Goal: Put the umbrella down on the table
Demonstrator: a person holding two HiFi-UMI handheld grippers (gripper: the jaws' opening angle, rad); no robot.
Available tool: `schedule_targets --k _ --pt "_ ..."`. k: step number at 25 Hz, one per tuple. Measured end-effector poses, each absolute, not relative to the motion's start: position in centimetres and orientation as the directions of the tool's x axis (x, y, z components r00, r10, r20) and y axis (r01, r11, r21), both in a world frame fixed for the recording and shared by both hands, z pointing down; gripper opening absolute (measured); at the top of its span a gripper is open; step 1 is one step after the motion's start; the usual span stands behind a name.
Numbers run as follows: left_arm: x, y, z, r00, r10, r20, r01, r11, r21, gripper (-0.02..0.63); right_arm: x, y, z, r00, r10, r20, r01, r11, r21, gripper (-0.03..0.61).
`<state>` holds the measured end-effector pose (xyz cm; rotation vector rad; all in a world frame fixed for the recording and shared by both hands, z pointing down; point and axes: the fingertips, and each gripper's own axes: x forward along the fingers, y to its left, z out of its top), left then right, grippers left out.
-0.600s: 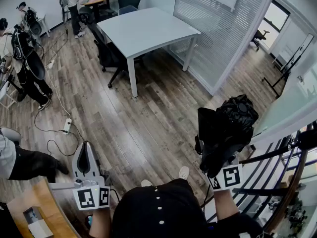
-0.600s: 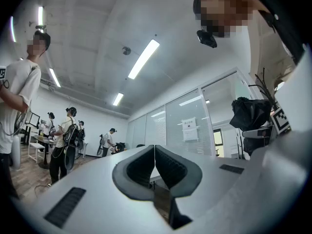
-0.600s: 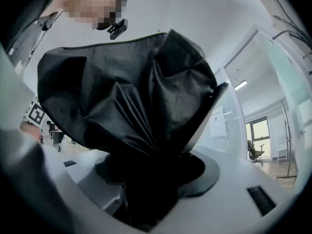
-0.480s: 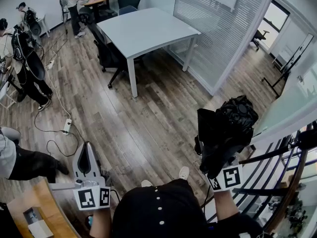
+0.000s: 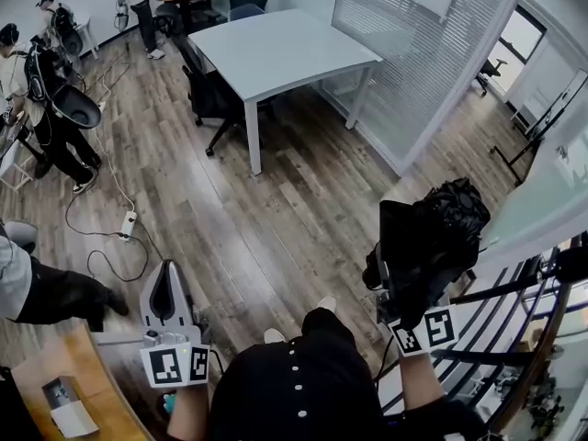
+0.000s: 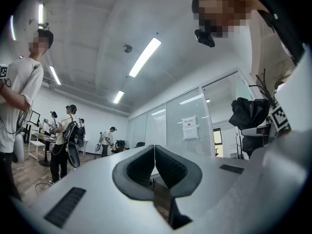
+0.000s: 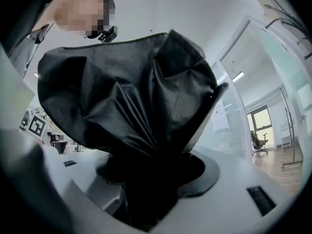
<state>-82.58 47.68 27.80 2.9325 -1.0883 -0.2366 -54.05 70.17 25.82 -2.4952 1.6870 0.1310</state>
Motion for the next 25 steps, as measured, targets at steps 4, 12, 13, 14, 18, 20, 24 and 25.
schedule_targets --k 4,12,13,14,18,20,24,25 --pt "-81.9 47.3 28.5 0.750 -0.650 -0.121 -0.648 -0.759 0.058 0.017 -53.5 69.7 26.3 0.371 -0.920 -0.126 -0.929 -0.368 -0.041 0.264" --pt "-80.5 45.1 29.2 0.742 -0.662 -0.110 -0.659 -0.749 0.064 0.017 -51.7 67.1 27.0 0.361 -0.925 -0.118 -0.933 -0.357 -0.048 0.264" --pt "-80.2 44.7 29.3 0.740 -0.663 -0.109 -0.660 -0.748 0.065 0.017 -51.3 66.7 27.0 0.359 -0.926 -0.118 -0.934 -0.356 -0.047 0.264" --pt "-79.7 44.3 29.2 0.739 -0.665 -0.110 -0.662 -0.746 0.065 0.017 -50.8 66.2 27.0 0.356 -0.927 -0.116 -0.935 -0.353 -0.045 0.264" --pt "-77.9 42.7 28.6 0.735 -0.668 -0.121 -0.665 -0.744 0.063 0.017 -48.9 64.4 26.7 0.345 -0.932 -0.114 -0.939 -0.342 -0.048 0.264" --pt "-77.0 41.7 28.2 0.735 -0.667 -0.127 -0.665 -0.744 0.058 0.017 -48.0 63.3 26.5 0.342 -0.932 -0.119 -0.940 -0.339 -0.047 0.264" --pt "-75.4 39.4 27.6 0.729 -0.670 -0.142 -0.671 -0.740 0.050 0.017 -46.3 60.9 26.2 0.331 -0.934 -0.136 -0.944 -0.327 -0.050 0.264" --pt "-75.1 39.0 27.6 0.728 -0.670 -0.144 -0.672 -0.739 0.047 0.017 -45.9 60.5 26.2 0.328 -0.934 -0.138 -0.945 -0.325 -0.048 0.264"
